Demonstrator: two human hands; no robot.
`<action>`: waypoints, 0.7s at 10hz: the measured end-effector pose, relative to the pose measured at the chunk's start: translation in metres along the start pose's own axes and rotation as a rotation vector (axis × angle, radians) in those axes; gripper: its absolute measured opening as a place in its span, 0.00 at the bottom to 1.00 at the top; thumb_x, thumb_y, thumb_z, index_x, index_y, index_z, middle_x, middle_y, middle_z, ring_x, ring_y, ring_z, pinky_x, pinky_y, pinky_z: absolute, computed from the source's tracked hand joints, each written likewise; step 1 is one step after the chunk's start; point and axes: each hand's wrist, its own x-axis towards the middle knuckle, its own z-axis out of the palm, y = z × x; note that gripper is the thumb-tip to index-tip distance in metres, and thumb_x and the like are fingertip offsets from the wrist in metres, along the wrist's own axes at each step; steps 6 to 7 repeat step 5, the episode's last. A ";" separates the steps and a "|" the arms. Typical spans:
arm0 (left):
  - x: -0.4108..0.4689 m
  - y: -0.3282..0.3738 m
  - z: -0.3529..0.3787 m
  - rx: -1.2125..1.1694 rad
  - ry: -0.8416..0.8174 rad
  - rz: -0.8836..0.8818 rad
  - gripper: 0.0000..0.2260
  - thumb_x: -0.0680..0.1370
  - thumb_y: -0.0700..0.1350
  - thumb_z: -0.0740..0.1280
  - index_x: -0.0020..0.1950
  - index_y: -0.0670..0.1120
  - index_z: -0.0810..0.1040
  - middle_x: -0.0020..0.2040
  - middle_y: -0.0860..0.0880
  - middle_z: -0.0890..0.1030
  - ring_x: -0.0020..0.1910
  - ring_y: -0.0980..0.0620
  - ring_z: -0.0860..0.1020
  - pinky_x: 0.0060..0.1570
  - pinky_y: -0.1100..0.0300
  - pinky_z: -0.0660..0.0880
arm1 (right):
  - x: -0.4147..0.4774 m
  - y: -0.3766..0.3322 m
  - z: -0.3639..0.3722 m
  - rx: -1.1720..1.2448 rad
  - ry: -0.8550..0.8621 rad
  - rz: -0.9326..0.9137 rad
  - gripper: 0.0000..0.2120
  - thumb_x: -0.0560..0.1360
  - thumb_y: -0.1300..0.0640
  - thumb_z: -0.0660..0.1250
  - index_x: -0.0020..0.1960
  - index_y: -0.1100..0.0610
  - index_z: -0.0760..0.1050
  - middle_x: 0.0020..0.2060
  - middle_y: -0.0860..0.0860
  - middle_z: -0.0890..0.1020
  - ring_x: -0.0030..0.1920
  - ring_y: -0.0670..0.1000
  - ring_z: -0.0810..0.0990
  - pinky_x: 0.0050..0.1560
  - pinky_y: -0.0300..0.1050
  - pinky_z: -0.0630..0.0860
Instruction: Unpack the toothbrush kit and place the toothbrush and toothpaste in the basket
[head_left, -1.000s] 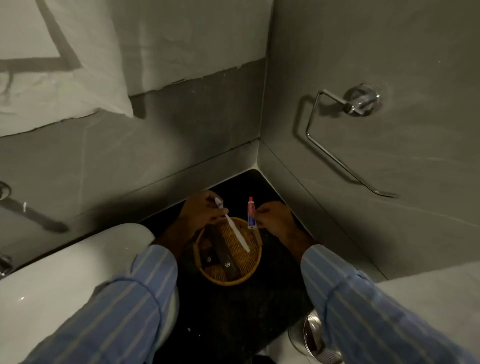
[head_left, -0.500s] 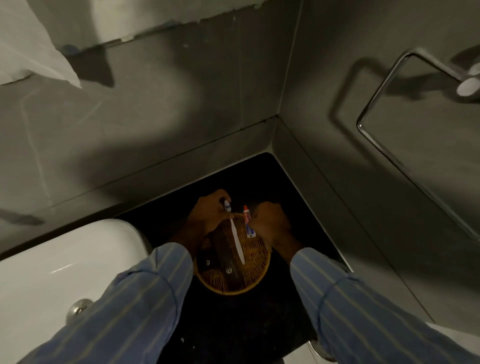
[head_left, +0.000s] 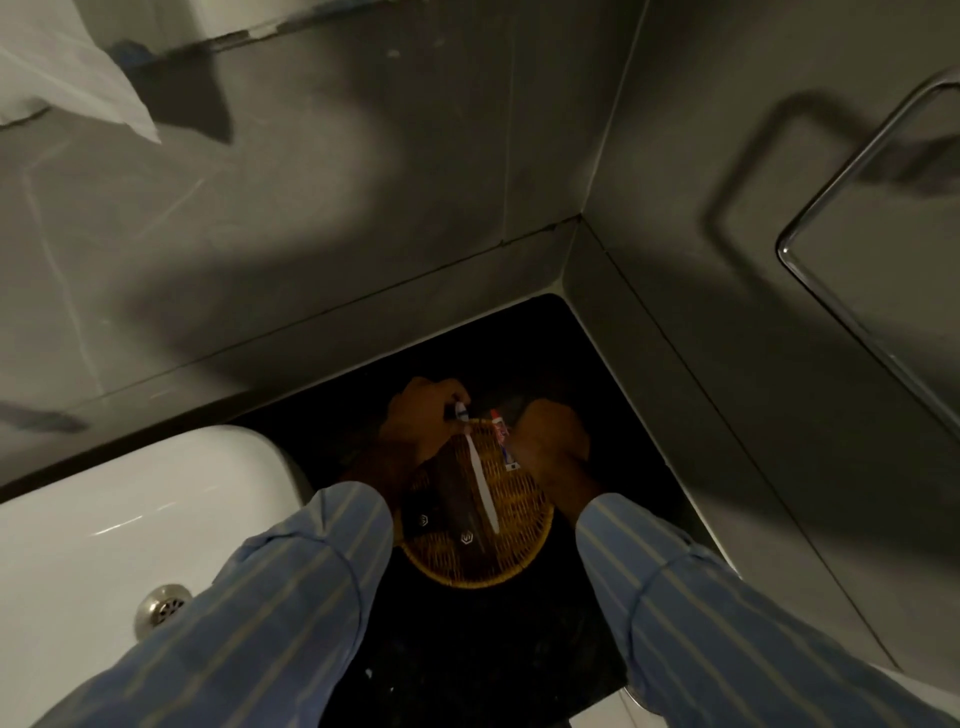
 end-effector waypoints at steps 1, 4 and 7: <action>-0.001 0.000 0.002 0.046 -0.002 0.037 0.16 0.73 0.48 0.74 0.59 0.51 0.79 0.59 0.45 0.78 0.60 0.44 0.76 0.61 0.49 0.73 | 0.000 0.000 0.006 -0.028 0.024 0.002 0.14 0.79 0.52 0.66 0.59 0.59 0.80 0.59 0.59 0.81 0.58 0.59 0.81 0.53 0.50 0.77; -0.009 0.005 0.006 0.082 -0.001 0.084 0.16 0.77 0.44 0.67 0.66 0.48 0.76 0.63 0.44 0.78 0.62 0.44 0.76 0.60 0.55 0.72 | -0.007 0.006 0.008 0.006 0.018 -0.018 0.21 0.75 0.43 0.69 0.59 0.58 0.79 0.58 0.59 0.81 0.59 0.59 0.80 0.57 0.52 0.78; -0.016 0.010 0.006 0.059 0.033 0.108 0.20 0.76 0.43 0.68 0.69 0.47 0.74 0.63 0.44 0.78 0.64 0.45 0.75 0.59 0.58 0.70 | -0.017 0.002 -0.002 0.068 0.053 -0.088 0.21 0.72 0.40 0.70 0.52 0.57 0.82 0.50 0.56 0.83 0.52 0.58 0.83 0.52 0.52 0.81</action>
